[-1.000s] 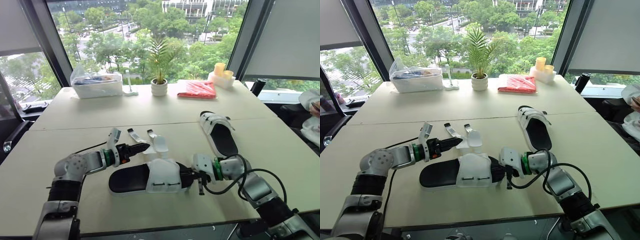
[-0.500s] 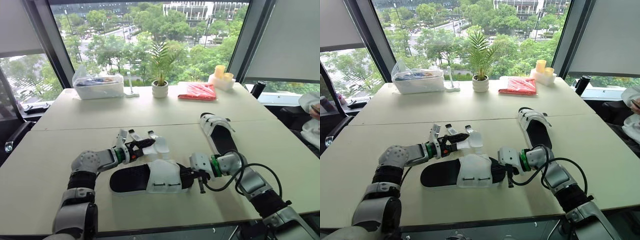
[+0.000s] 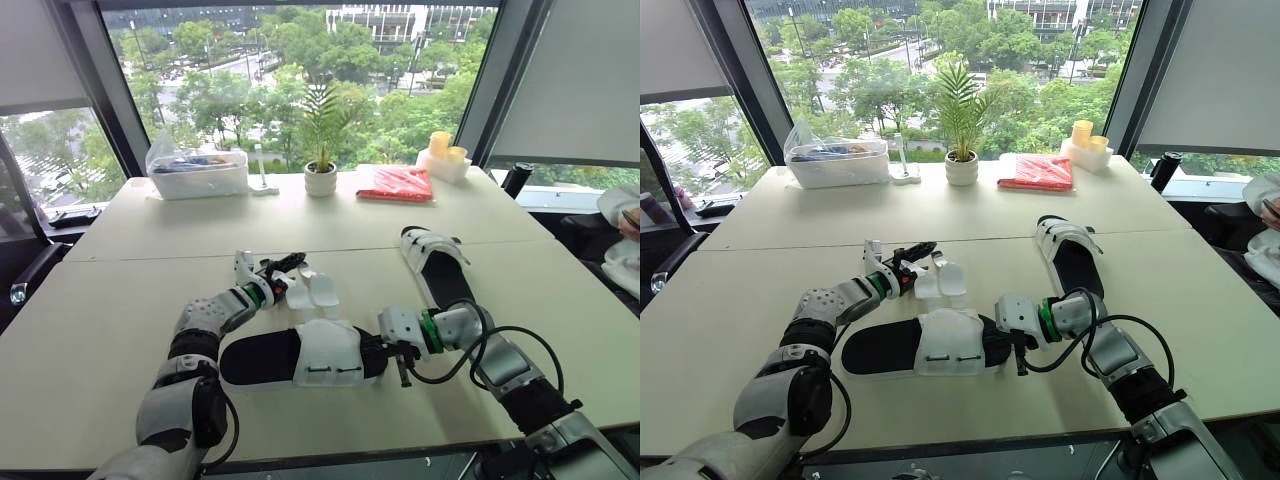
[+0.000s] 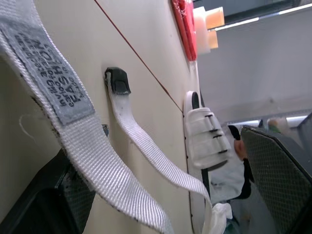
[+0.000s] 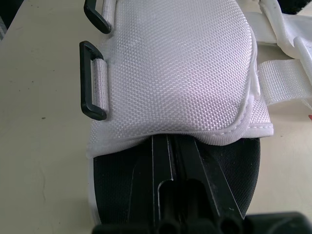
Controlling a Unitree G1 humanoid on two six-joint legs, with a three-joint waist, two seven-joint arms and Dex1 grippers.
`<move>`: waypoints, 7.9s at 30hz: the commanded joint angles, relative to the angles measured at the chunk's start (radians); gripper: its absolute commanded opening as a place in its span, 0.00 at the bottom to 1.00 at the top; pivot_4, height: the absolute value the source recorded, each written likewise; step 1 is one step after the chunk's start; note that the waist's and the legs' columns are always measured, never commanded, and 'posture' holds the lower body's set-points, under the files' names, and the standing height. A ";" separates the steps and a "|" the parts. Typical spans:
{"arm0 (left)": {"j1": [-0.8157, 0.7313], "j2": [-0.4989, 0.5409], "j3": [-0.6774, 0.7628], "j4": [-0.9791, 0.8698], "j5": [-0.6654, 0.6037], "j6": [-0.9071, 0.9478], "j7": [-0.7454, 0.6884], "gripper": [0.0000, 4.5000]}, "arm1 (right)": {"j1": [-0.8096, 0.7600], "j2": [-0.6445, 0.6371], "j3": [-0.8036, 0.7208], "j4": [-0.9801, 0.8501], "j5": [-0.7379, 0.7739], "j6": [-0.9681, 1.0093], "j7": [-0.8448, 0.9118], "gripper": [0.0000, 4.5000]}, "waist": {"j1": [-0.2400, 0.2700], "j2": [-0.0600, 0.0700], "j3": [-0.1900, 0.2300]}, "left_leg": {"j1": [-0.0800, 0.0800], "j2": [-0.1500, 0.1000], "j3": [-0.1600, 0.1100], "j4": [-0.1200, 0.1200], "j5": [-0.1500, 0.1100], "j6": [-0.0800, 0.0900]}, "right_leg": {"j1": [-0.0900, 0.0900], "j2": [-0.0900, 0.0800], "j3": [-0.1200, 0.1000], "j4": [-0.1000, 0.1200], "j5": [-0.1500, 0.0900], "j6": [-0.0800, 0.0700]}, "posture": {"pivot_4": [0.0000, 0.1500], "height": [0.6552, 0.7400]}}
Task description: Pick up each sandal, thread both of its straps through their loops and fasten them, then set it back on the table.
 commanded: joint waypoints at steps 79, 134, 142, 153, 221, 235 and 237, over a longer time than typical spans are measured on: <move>1.023 0.987 -0.784 -1.395 -0.074 -0.642 -0.570 0.98 | -0.041 -0.014 0.090 0.209 -0.115 -0.184 0.003 0.00 | 0.000 0.005 -0.004 | 0.015 0.004 0.001 -0.016 -0.002 0.000 | 0.007 0.001 0.004 -0.007 -0.014 -0.010 | 1.00 1.00; 0.398 0.280 -0.425 -0.867 -0.455 0.503 -0.222 0.01 | -0.076 0.006 0.090 0.211 -0.123 -0.164 -0.027 0.00 | -0.001 0.000 -0.002 | 0.014 0.005 0.001 -0.017 -0.002 -0.002 | 0.006 0.000 0.001 -0.011 -0.011 -0.015 | 1.00 1.00; 0.378 0.263 -0.412 -0.894 -0.433 0.569 -0.206 0.01 | -0.073 0.005 0.090 0.209 -0.123 -0.166 -0.031 0.00 | -0.001 -0.001 -0.001 | 0.014 0.005 0.001 -0.017 -0.002 -0.002 | 0.006 0.000 0.001 -0.011 -0.011 -0.015 | 1.00 1.00; 0.382 0.257 -0.420 -0.930 -0.372 0.581 -0.234 0.01 | -0.065 0.001 0.090 0.198 -0.120 -0.163 -0.029 0.00 | -0.001 -0.001 -0.001 | 0.014 0.005 0.001 -0.018 -0.002 -0.002 | 0.006 0.000 0.001 -0.012 -0.011 -0.015 | 1.00 1.00; 0.480 0.350 -0.566 -1.177 0.020 0.228 -0.619 0.01 | -0.046 0.001 0.093 0.164 -0.119 -0.143 -0.027 0.00 | -0.001 -0.002 -0.001 | 0.014 0.007 0.001 -0.031 -0.002 -0.003 | 0.006 0.000 0.000 -0.026 -0.010 -0.016 | 1.00 1.00; 0.522 0.379 -0.597 -1.178 0.116 0.114 -0.644 0.01 | -0.048 0.002 0.094 0.168 -0.119 -0.146 -0.028 0.00 | -0.002 -0.002 -0.001 | 0.014 0.008 0.001 -0.032 -0.002 -0.002 | 0.005 0.001 0.000 -0.026 -0.010 -0.017 | 1.00 1.00; 0.532 0.371 -0.605 -1.187 0.129 0.092 -0.639 0.01 | -0.048 0.003 0.094 0.165 -0.119 -0.144 -0.029 0.00 | -0.002 -0.002 -0.001 | 0.014 0.008 0.001 -0.032 -0.002 -0.002 | 0.005 0.001 0.000 -0.026 -0.010 -0.017 | 1.00 1.00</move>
